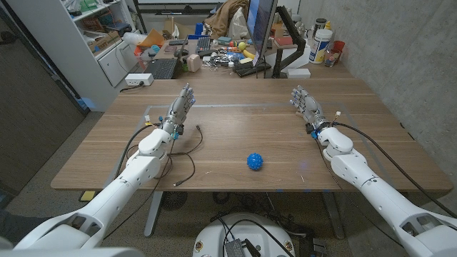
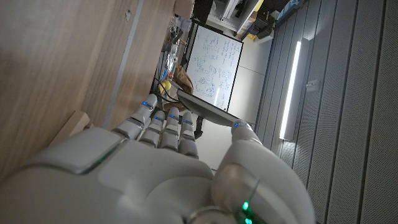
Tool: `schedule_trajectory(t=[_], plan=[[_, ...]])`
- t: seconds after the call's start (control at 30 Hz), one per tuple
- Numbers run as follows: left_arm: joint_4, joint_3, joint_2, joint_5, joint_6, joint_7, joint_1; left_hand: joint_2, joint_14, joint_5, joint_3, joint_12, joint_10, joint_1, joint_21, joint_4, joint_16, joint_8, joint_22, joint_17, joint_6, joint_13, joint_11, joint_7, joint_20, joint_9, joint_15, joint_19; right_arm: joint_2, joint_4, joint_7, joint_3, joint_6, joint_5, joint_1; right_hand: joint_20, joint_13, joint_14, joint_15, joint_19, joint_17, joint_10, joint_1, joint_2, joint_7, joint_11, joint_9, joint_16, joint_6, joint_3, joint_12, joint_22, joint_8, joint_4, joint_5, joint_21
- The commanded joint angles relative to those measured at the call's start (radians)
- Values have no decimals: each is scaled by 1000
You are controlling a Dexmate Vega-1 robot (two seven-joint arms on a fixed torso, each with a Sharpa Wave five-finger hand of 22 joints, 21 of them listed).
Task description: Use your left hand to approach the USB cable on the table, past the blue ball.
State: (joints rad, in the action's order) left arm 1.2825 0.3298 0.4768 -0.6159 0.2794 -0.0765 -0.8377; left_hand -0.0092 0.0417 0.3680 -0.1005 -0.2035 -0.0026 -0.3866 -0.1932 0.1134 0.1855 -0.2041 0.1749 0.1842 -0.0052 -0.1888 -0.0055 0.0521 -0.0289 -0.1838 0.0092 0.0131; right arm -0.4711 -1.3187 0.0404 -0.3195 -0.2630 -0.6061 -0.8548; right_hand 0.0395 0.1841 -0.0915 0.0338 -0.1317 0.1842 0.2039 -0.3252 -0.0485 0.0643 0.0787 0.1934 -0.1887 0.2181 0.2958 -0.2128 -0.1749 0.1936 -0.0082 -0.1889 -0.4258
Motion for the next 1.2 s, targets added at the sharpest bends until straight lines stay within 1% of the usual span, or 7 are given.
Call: schedule_trajectory(t=[0.03,0.27,0.63,0.87,1.2], plan=[[-14,-118,-94,97,-43,-85,-15,4,5,5,1,-7,-2,-12,-7,5,8,-5,5,1,6,-3,-3,5,-15,-1,2,0,109,-21,72,132,71,134,-27,12,3,-8,-3,-9,2,9,-10,-1,-2,3,1,-7,7,8,-4,-1,5,0,-5,-6],[-2,-174,-133,140,-74,-106,-31,8,1,5,0,-8,3,-16,-7,4,8,-6,5,1,11,-3,-7,4,-12,-1,1,-1,166,-24,112,196,99,195,-36,11,3,-9,-3,-10,2,11,-9,-2,-2,3,1,-7,7,8,-5,-1,5,0,-5,-3],[47,-228,-157,190,-103,-116,-65,16,-2,5,-2,-8,6,-23,-7,1,8,-5,5,1,15,-3,-9,3,-7,-2,2,0,225,-18,159,261,122,256,-40,10,3,-10,-3,-10,2,13,-9,-4,-3,3,0,-6,8,8,-5,-2,4,-2,-4,1],[79,-252,-164,209,-106,-117,-82,19,-4,5,-2,-7,6,-26,-7,0,8,-4,5,1,17,-3,-10,1,-4,-2,1,-1,250,-9,180,286,128,282,-37,9,3,-11,-2,-11,2,12,-8,-4,-4,1,-1,-6,10,7,-5,-2,5,-2,-4,4],[111,-272,-172,226,-114,-114,-104,21,-9,5,-3,-9,12,-29,-8,-1,9,-4,5,1,19,-3,-12,1,0,-2,1,-1,271,13,207,308,129,306,-25,7,3,-13,-2,-11,2,16,-6,-5,-5,3,-1,-6,10,6,-6,-2,4,-3,-4,9]])
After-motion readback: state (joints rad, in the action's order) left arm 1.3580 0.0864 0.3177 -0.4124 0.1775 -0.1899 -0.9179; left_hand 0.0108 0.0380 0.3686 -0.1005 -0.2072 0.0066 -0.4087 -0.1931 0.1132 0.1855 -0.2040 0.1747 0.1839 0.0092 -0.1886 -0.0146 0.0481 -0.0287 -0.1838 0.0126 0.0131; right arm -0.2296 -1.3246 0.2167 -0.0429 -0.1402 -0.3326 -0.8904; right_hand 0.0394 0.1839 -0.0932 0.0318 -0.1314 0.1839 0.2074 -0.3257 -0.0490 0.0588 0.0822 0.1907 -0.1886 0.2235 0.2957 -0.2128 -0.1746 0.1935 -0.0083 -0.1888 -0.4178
